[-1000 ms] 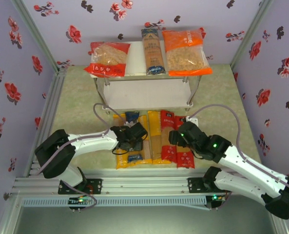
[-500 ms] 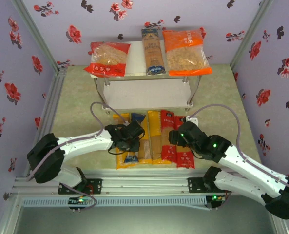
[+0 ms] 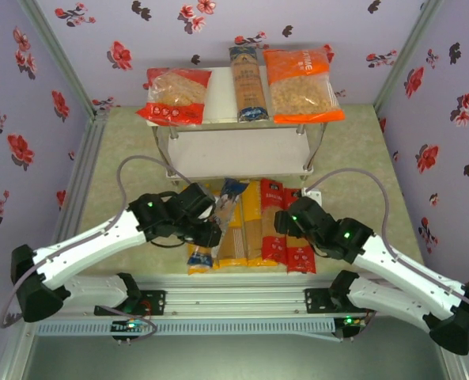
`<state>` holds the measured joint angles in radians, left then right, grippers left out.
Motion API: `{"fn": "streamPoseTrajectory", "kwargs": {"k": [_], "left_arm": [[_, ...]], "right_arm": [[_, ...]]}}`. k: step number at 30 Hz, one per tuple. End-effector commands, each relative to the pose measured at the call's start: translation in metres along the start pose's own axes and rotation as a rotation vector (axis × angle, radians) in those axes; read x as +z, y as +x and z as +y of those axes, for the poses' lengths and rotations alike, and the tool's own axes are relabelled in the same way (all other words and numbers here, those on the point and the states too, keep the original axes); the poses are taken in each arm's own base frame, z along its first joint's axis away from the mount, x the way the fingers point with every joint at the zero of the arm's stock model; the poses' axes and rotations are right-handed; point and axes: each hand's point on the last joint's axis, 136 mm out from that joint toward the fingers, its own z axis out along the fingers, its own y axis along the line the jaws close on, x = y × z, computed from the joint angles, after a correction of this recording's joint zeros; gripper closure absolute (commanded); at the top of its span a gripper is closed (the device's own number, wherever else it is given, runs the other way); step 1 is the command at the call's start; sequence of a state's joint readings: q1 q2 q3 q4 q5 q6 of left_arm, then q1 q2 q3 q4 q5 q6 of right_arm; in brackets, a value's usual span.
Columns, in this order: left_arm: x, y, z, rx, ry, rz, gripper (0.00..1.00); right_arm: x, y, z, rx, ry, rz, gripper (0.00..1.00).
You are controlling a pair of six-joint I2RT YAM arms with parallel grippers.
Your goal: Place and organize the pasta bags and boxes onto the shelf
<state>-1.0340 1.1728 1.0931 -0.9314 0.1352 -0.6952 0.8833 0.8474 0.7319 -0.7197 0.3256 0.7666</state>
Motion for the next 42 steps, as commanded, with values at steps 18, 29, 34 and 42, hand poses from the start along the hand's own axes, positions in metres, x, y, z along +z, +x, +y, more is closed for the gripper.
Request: {"fn": "streamPoseTrajectory", "kwargs": {"k": [18,29,34,42], "left_arm": [[-0.166,-0.039,-0.099,0.171,0.454,-0.352,1.00],[-0.271,-0.113,-0.156,0.374,0.544,-0.721,1.00],[-0.296,-0.173,-0.141,0.359,0.317,-0.897,1.00],[-0.298,-0.250,-0.099,0.236,0.040,-1.013,1.00]], "right_arm": [[0.005,-0.018,0.008,-0.030,0.046,-0.011,0.19],[0.007,-0.027,0.024,-0.043,0.018,-0.012,0.20],[0.006,-0.034,0.042,-0.075,-0.025,0.014,0.20],[0.004,-0.043,0.052,-0.101,-0.044,0.009,0.19]]}}
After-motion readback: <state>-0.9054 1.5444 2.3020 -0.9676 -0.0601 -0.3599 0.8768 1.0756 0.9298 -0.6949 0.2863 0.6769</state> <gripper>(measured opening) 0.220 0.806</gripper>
